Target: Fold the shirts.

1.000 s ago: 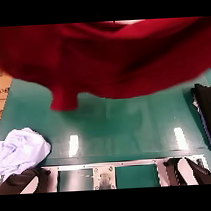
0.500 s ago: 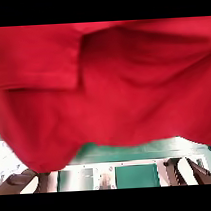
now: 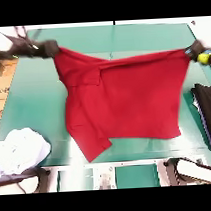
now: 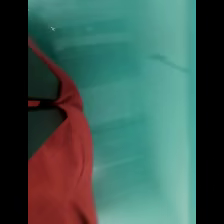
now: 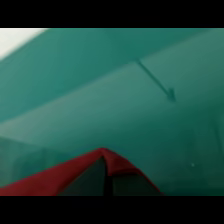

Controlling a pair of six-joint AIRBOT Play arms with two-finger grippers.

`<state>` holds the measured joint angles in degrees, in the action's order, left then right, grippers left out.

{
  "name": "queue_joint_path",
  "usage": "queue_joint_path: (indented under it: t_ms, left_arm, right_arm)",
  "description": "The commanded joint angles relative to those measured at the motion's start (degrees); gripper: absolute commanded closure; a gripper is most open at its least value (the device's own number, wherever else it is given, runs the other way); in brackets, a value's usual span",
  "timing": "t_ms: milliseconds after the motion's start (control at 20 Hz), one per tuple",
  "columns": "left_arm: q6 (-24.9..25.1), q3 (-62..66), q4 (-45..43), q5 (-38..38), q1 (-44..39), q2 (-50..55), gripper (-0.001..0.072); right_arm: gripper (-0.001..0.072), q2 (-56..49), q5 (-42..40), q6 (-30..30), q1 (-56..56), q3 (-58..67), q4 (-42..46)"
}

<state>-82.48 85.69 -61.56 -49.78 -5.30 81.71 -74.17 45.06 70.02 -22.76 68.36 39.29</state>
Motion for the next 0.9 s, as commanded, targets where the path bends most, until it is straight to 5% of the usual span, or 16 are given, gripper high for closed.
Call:
queue_joint_path:
  t_ms: [0,250,550,850]
  left_arm:
    - [-0.04,-1.53,1.09,6.64,0.04,12.48,0.0681]
    - [-1.86,-0.76,1.2,16.26,0.04,15.3,0.0682]
    - [-2.16,8.61,1.33,20.09,0.04,15.3,0.0682]
    - [-2.12,9.53,-0.09,13.29,0.04,16.44,0.0682]
  right_arm:
    - [0.0696,-17.84,-2.8,-1.95,1.73,3.5,-2.12]
    - [0.0696,-31.26,2.25,-1.46,1.75,18.14,-4.85]
    - [0.0696,-33.53,2.34,1.55,1.62,31.71,-4.81]
    - [0.0695,-35.82,7.28,1.53,1.57,32.28,-3.82]
